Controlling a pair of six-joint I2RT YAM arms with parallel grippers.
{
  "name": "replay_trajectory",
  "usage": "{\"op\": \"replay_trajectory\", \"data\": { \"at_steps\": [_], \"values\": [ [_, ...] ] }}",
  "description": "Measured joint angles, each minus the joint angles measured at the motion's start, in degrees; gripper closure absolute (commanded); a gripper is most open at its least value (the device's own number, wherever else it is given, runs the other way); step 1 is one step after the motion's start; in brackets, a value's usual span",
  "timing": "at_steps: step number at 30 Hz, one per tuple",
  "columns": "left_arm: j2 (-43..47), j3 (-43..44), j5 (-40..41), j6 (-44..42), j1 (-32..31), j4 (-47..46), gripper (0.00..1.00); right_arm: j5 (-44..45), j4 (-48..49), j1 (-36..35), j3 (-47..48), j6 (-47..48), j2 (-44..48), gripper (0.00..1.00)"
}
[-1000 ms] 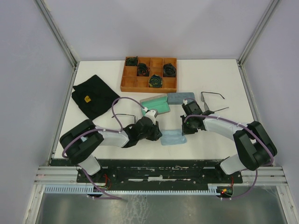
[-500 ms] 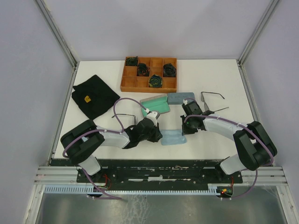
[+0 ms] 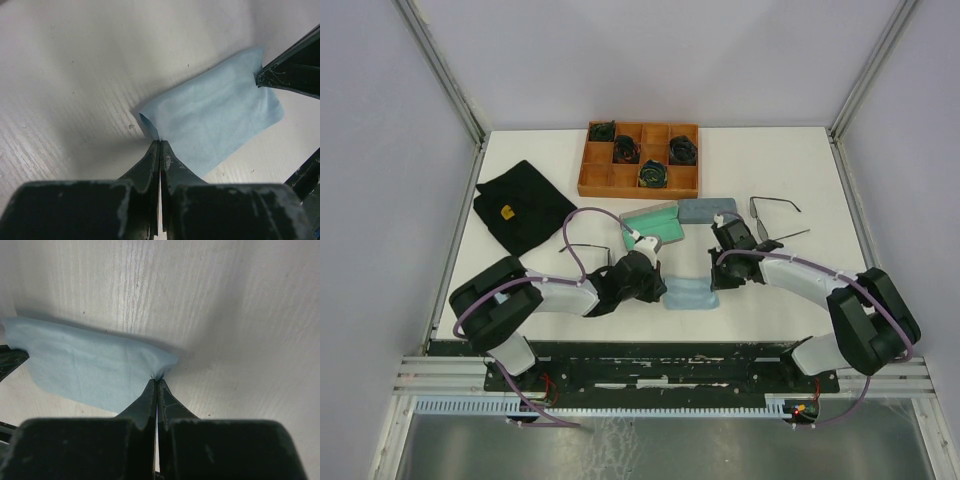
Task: Organize the sunglasses
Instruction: Pick up the glasses cleaning cloth from the center of the board.
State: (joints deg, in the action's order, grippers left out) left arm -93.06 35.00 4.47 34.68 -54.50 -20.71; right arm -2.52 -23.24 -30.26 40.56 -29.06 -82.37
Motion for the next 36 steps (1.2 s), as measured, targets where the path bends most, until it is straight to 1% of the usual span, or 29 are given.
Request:
{"op": "replay_trajectory", "data": {
  "at_steps": [9,18,32,36],
  "values": [
    [2.10,0.94,0.02,0.00,0.00,1.77,0.97,0.33,-1.09,0.00,-0.04,-0.02,3.32,1.00],
    [5.25,0.96,-0.42,0.00,0.57,1.75,0.97,3.10,-2.21,0.00,-0.07,-0.07,5.40,1.00],
    [11.26,-2.54,-2.75,0.00,1.46,-0.59,0.97,4.00,-1.60,0.00,-2.25,-0.68,15.82,1.00],
    [12.48,-3.54,-3.58,0.00,1.53,-1.27,0.97,3.10,-1.64,0.00,-2.86,-1.03,17.14,1.00]
  ]
}}
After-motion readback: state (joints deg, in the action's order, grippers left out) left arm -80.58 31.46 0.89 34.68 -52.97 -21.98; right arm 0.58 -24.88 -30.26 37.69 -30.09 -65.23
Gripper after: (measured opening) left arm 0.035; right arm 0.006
